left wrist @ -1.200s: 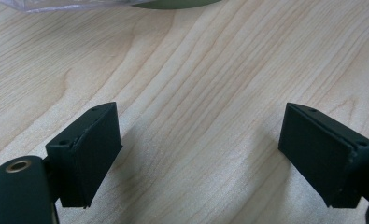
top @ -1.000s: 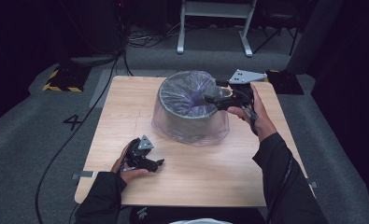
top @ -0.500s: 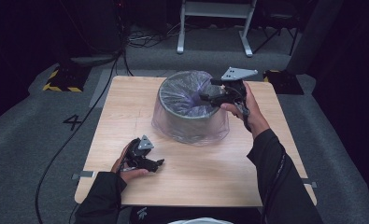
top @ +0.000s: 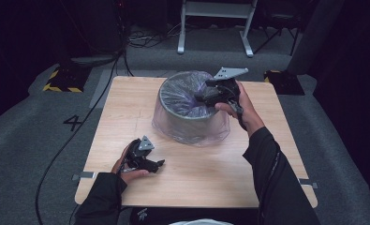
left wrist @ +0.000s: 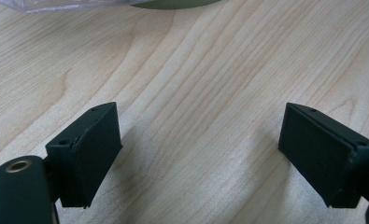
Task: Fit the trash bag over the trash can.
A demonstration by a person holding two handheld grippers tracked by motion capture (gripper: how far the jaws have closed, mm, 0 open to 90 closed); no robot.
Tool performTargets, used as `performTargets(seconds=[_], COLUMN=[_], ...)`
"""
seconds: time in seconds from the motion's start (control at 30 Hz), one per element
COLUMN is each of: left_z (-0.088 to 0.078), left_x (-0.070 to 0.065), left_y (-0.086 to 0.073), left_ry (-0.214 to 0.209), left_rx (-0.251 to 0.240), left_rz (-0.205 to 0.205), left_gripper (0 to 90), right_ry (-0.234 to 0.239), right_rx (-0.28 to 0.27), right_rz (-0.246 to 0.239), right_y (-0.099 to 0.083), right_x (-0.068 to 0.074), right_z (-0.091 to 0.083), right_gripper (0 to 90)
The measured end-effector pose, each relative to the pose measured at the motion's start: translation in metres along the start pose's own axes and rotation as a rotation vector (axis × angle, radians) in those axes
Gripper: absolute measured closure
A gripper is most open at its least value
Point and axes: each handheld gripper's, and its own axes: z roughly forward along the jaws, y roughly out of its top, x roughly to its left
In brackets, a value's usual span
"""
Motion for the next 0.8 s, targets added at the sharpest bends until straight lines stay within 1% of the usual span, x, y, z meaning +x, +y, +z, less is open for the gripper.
performTargets(seconds=[0.07,0.1,0.13,0.2,0.37,0.53,0.63,0.8], left_z=[0.0,0.0,0.0,0.0,0.0,0.0,0.0,0.0], left_x=[0.0,0.0,0.0,0.0,0.0,0.0,0.0,0.0], left_y=[0.0,0.0,0.0,0.0,0.0,0.0,0.0,0.0], left_ry=[0.0,0.0,-0.001,-0.001,-0.002,-0.002,-0.002,-0.003], left_rx=[0.001,0.0,0.001,0.001,0.001,0.0,0.0,0.001], left_rz=[0.0,0.0,-0.001,0.0,-0.001,-0.001,0.0,0.0], left_gripper=[12.6,12.6,12.6,12.6,12.7,12.7,12.6,12.6], right_ry=[0.01,0.025,0.03,0.027,0.032,0.042,0.035,0.044], right_rx=[0.012,0.019,0.032,0.049,0.072,0.12,0.137,0.167], right_rz=[-0.001,0.002,0.0,-0.002,0.006,-0.005,-0.005,-0.013], right_y=[0.0,0.0,0.0,0.0,0.002,0.003,0.003,0.005], right_x=[0.0,0.001,0.0,0.0,-0.002,0.0,0.001,0.001], right_z=[0.002,0.003,0.005,0.007,0.01,0.015,0.018,0.021], right_gripper=[22.8,23.0,23.2,23.4,23.4,23.1,22.9,22.7])
